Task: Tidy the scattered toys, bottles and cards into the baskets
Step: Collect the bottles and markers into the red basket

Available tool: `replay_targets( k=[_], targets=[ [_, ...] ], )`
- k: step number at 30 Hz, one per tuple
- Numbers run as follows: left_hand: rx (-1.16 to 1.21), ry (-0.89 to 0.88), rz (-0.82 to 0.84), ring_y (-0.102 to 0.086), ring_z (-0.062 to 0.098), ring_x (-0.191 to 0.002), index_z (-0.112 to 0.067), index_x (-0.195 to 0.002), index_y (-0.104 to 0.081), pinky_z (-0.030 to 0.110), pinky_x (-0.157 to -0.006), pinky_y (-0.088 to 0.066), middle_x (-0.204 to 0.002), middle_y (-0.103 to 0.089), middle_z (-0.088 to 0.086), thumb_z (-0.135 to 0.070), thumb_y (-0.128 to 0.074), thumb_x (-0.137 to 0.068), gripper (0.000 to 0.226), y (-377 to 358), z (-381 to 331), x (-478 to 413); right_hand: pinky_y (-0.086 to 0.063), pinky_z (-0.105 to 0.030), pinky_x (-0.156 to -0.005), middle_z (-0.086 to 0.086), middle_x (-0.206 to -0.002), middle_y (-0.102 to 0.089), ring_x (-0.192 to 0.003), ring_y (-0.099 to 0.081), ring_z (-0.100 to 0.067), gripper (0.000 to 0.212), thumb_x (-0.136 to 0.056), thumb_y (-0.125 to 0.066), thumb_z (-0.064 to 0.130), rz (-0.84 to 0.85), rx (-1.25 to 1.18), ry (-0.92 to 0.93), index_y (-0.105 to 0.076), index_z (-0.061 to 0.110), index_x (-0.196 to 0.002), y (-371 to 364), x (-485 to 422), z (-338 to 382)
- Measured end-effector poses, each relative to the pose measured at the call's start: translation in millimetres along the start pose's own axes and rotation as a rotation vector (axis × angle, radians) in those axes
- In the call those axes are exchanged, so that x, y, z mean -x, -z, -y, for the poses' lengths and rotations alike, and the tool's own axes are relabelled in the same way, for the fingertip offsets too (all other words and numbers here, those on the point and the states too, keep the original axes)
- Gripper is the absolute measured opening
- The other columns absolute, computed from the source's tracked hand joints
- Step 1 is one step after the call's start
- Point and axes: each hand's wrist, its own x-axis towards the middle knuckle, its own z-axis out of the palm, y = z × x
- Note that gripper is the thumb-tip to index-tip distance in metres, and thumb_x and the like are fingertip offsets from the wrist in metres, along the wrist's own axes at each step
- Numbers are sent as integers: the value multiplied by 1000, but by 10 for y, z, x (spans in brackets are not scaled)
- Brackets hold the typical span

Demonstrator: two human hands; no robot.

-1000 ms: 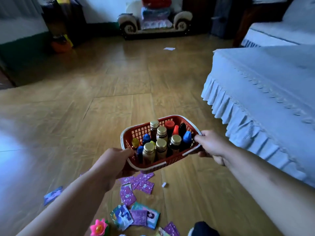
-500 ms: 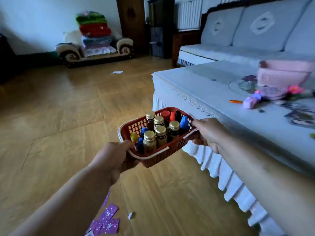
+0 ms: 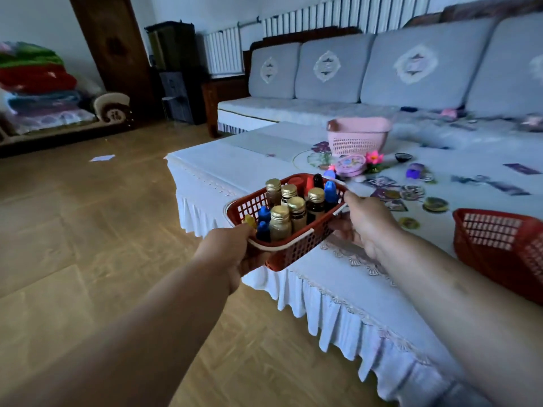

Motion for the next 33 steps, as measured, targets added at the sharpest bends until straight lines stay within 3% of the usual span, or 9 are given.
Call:
replay_targets(
  k=[3,7,13,17,19,21,25,29,33],
  targets=[
    [11,5,74,-61,14,-36,2,-99,-59,20,-35,-47,-70,-64,13,-7,-53,-97,12,-378,16,-24,-51,-28,-46,-10,-78,-67,-64,-66,-21,30,-102,-40,35,-61,-24,-5,-59,13,-96,210,-93,-33],
    [5,19,147,-63,17,-44,4,-116,-58,22,-36,-48,-79,-65,15,-8,-53,-98,22,-792,99,-129,-59,-42,-68,-13,-89,-65,-73,-66,-24,30,-102,-39,38,-157,-72,-11,-57,16,-92,456,-241,-105],
    [23,45,186,-65,23,-57,4,-123,-56,24,-36,-50,-99,-66,21,-7,-54,-98,27,-1198,247,-310,-57,-47,-84,-9,-93,-69,-82,-69,-26,32,-99,-42,39,-232,-72,0,-63,16,-92,667,-377,-259],
    [55,59,196,-66,22,-48,2,-123,-55,24,-36,-49,-99,-66,20,-4,-54,-97,27,-1312,337,-389,-51,-58,-90,-21,-105,-67,-100,-64,-41,35,-84,-49,44,-178,7,69,-63,12,-85,694,-438,-430],
    [75,55,232,-66,23,-59,2,-123,-55,25,-38,-52,-98,-66,18,-7,-54,-98,27,-1350,355,-390,-49,-58,-94,-24,-112,-64,-107,-60,-43,33,-86,-49,38,-164,16,100,-63,9,-90,668,-391,-439],
    [111,74,294,-66,24,-65,1,-122,-55,32,-45,-58,-91,-67,17,-11,-51,-100,25,-1358,366,-372,-48,-57,-96,-24,-114,-63,-107,-59,-43,36,-89,-47,36,-173,25,115,-64,6,-101,622,-389,-453],
    [51,144,410,-68,29,-87,-9,-126,-57,44,-79,-55,-101,-69,13,-21,-51,-101,29,-1267,463,-309,-52,-48,-92,-2,-97,-71,-95,-66,-27,33,-80,-42,50,-177,87,119,-66,30,-93,570,-397,-569],
    [-12,175,443,-63,32,-102,-5,-126,-50,45,-88,-50,-128,-57,19,-20,-54,-99,31,-1131,506,-229,-50,-14,-64,5,-100,-68,-87,-64,-9,19,-98,-45,27,-128,234,161,-63,23,-105,523,-58,-501],
    [-13,191,424,-61,36,-112,-5,-139,-42,45,-92,-49,-143,-43,26,-20,-56,-98,46,-972,485,-160,-57,-42,-83,4,-100,-71,-89,-68,-18,29,-88,-48,32,-68,351,208,-64,24,-111,447,49,-574]
  ],
)
